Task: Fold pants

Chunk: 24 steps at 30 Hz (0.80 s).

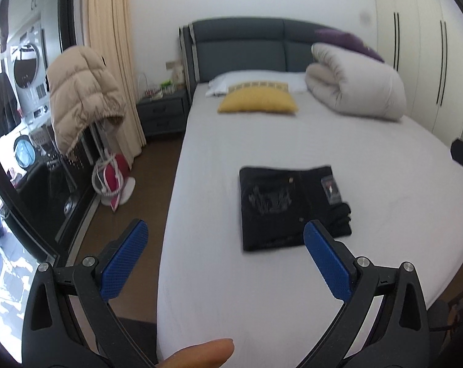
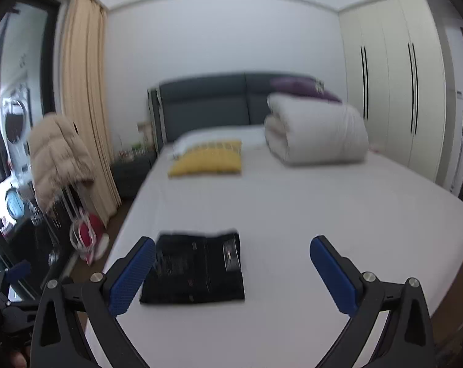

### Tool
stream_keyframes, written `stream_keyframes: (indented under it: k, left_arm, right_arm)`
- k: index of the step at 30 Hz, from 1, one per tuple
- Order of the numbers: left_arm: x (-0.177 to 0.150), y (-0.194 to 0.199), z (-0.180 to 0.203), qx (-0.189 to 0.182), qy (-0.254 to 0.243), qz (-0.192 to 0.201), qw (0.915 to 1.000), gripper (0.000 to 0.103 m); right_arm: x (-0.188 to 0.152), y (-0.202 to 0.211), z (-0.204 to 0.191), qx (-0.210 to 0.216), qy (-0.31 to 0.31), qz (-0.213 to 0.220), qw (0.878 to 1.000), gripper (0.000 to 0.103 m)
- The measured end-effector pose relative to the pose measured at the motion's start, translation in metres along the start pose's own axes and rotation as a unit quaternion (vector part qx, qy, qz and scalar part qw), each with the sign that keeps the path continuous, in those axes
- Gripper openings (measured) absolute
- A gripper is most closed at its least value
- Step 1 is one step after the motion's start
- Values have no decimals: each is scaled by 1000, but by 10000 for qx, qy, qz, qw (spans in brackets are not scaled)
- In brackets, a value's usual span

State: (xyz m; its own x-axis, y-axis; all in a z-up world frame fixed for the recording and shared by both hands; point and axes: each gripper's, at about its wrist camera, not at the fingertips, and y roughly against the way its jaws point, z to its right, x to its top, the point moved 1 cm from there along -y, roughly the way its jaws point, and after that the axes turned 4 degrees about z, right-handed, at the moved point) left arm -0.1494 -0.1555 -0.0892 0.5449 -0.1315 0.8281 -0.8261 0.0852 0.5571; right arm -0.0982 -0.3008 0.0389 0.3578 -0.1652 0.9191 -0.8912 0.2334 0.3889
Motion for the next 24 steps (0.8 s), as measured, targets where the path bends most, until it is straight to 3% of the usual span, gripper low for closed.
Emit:
stream_keyframes:
  k: [8,24]
  left_arm:
    - [-22,-52,5,-93,105,-363,9992,103]
    - [-32,-71,8,-89,205,-600,9979,103]
  right_arm:
    - [-34,-17,-4,-58,66,-575,9983,103]
    - [-52,-33,-17,50,300,-1075,9937,103]
